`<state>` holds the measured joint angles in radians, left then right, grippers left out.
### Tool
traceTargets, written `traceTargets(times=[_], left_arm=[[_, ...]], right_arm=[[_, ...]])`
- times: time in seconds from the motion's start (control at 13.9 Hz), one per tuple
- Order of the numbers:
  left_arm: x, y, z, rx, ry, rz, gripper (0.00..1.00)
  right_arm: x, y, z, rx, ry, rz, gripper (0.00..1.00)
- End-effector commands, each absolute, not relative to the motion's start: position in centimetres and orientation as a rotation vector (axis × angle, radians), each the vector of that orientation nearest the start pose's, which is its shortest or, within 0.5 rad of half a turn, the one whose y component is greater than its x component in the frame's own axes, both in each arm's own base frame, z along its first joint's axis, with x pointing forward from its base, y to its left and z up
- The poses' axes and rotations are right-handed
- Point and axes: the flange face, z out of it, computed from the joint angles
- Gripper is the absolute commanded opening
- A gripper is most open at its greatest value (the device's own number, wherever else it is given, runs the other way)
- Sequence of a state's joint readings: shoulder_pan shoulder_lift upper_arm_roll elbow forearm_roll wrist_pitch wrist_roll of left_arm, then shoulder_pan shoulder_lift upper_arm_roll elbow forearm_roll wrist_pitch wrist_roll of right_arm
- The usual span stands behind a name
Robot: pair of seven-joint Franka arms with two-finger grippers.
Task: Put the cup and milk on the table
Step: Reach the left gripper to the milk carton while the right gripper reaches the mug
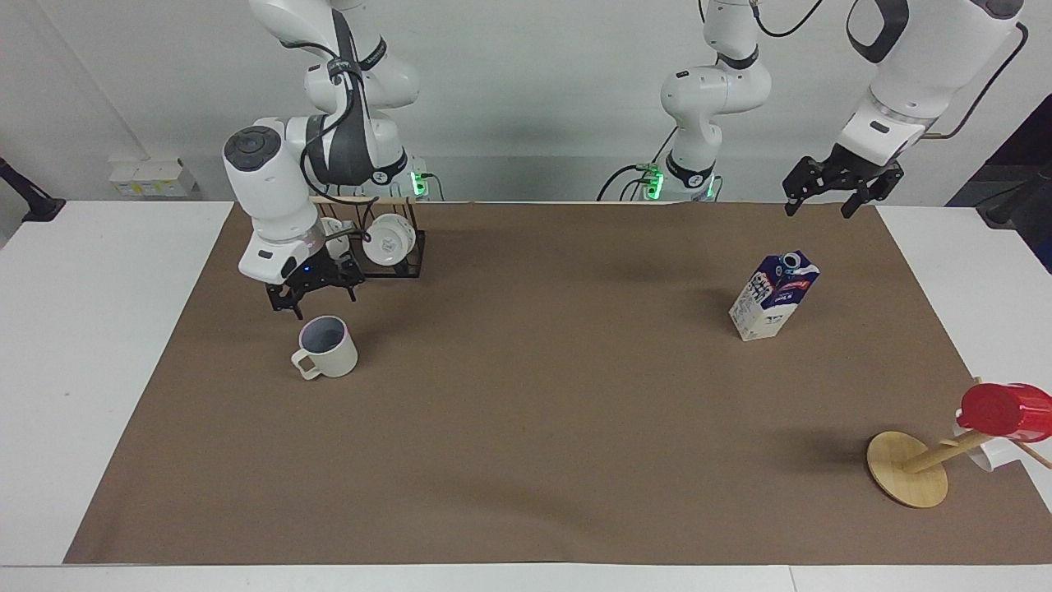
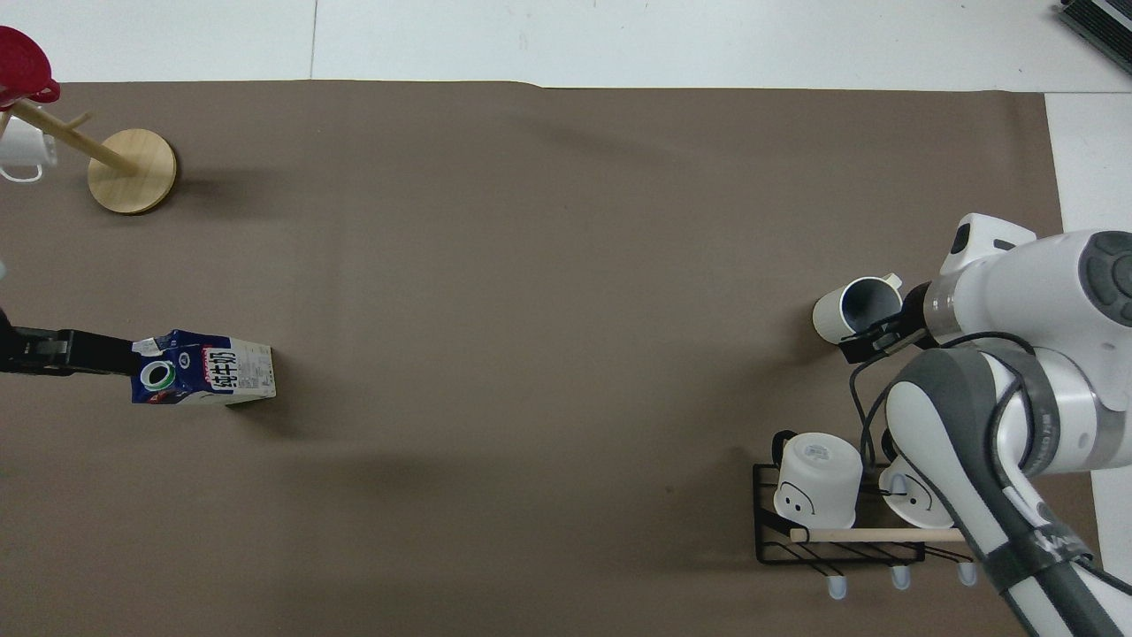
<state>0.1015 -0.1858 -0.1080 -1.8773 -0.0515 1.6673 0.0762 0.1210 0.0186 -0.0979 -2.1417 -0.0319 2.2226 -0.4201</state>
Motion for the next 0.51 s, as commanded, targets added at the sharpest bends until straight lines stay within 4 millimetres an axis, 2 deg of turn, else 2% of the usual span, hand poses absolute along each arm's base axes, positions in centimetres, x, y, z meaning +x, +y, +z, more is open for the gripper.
traceTargets(times=[0.0,0.14,0.29,0.36,0.43], left_arm=[[49.1,-0.7,56.2,-3.148,0.118,-0.006,1.00],[49.2,-0.5,54.3,-3.148,0.110,-0.013,1.00],[49.3,-0.5,52.7,-3.144,0.111,-0.044,1.00],[49.3,-0.4,51.8,-3.143,0.107,-0.058,1.00],[49.2,-0.3,50.8,-3.143,0.108,-0.066,1.00]], right_arm=[[54.9,1.2,37.9,-3.084,-0.768,-0.127,1.00],[54.9,1.2,37.8,-3.082,-0.775,-0.122,1.00],[54.7,1.2,36.3,-3.082,-0.773,-0.109,1.00],[54.6,1.2,35.7,-3.084,-0.775,-0.126,0.97],[54.6,1.3,35.3,-3.083,-0.778,-0.131,0.85]])
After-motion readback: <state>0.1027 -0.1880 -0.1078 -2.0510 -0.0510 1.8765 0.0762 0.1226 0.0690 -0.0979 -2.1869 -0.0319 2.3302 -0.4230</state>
